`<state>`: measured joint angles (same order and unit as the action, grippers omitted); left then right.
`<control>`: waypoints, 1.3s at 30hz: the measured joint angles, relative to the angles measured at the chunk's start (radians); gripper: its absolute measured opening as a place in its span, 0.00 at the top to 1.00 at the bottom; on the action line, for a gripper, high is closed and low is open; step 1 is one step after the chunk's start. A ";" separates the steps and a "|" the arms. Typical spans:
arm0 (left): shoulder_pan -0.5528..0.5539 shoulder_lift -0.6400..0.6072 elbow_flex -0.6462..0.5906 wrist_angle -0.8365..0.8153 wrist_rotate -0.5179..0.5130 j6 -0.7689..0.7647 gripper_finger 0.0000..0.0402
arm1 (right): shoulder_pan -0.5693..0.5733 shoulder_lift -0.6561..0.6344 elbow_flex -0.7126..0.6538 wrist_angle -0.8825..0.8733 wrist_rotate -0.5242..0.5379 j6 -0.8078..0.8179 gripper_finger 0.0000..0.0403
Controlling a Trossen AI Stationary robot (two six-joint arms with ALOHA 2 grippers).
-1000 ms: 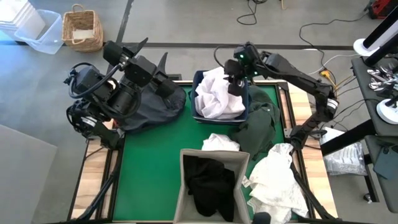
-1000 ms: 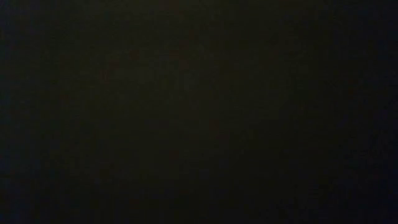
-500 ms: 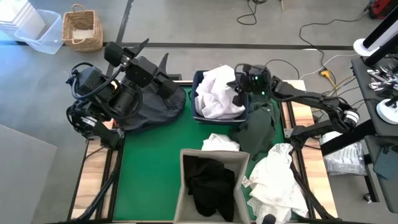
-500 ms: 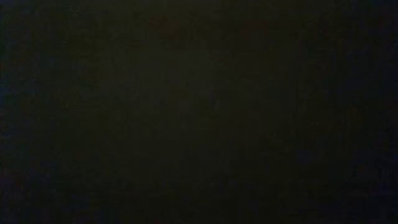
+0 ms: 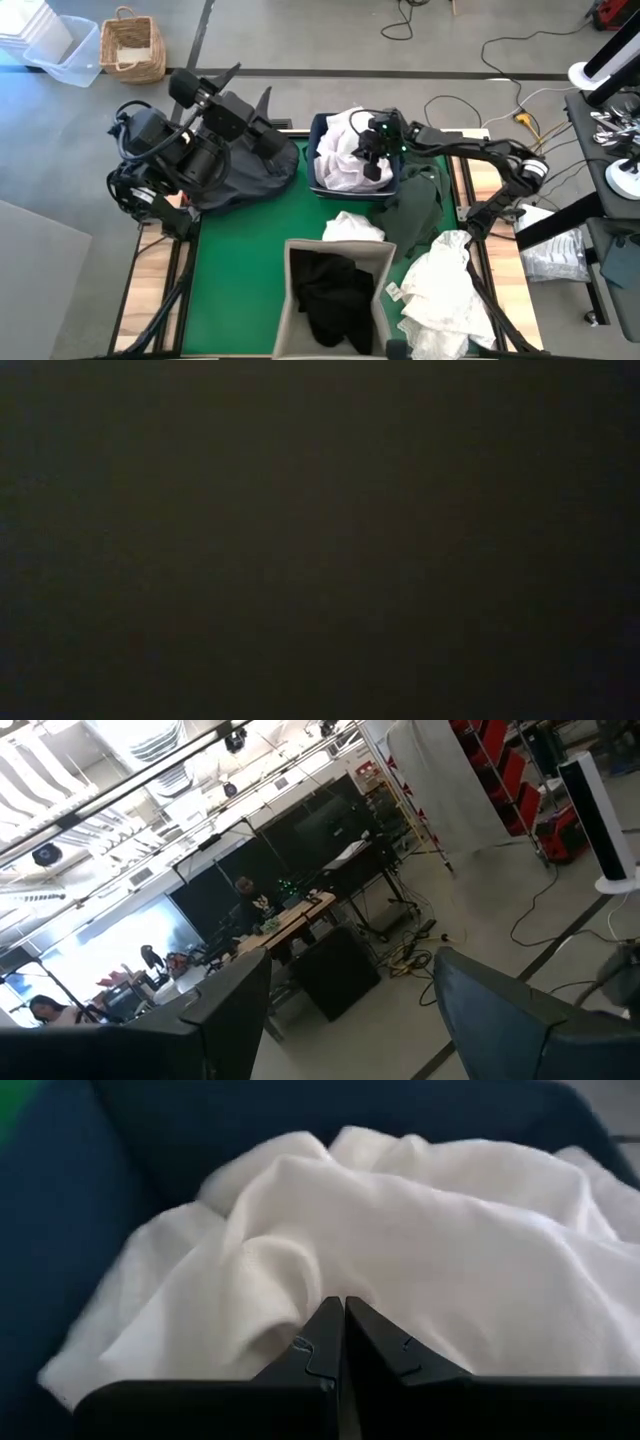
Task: Sort clothes
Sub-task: Put the white shirt into the blue laundry bin, then put the blue pants into the white laundry bin
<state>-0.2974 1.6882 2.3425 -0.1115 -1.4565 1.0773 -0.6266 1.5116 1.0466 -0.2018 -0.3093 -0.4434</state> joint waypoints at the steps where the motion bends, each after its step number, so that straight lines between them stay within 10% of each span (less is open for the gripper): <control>1: 0.000 0.000 0.000 -0.018 0.000 -0.010 0.36 | 0.000 0.005 0.023 -0.023 -0.014 -0.001 0.98; 15: 0.000 -0.002 0.000 -0.569 0.020 -0.440 0.36 | 0.000 -0.053 0.243 -0.357 0.006 -0.002 0.87; 24: 0.013 -0.021 -0.007 -1.199 0.555 -1.038 0.36 | 0.000 -0.162 0.290 -0.420 0.048 -0.013 0.56; 39: 0.020 -0.224 -0.608 -1.259 0.372 -1.355 0.36 | 0.040 -0.463 0.153 -0.384 0.124 0.110 0.54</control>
<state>-0.2775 1.4640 1.7342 -1.3708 -1.0849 -0.2776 -0.5867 1.0486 1.1997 -0.5863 -0.1856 -0.3332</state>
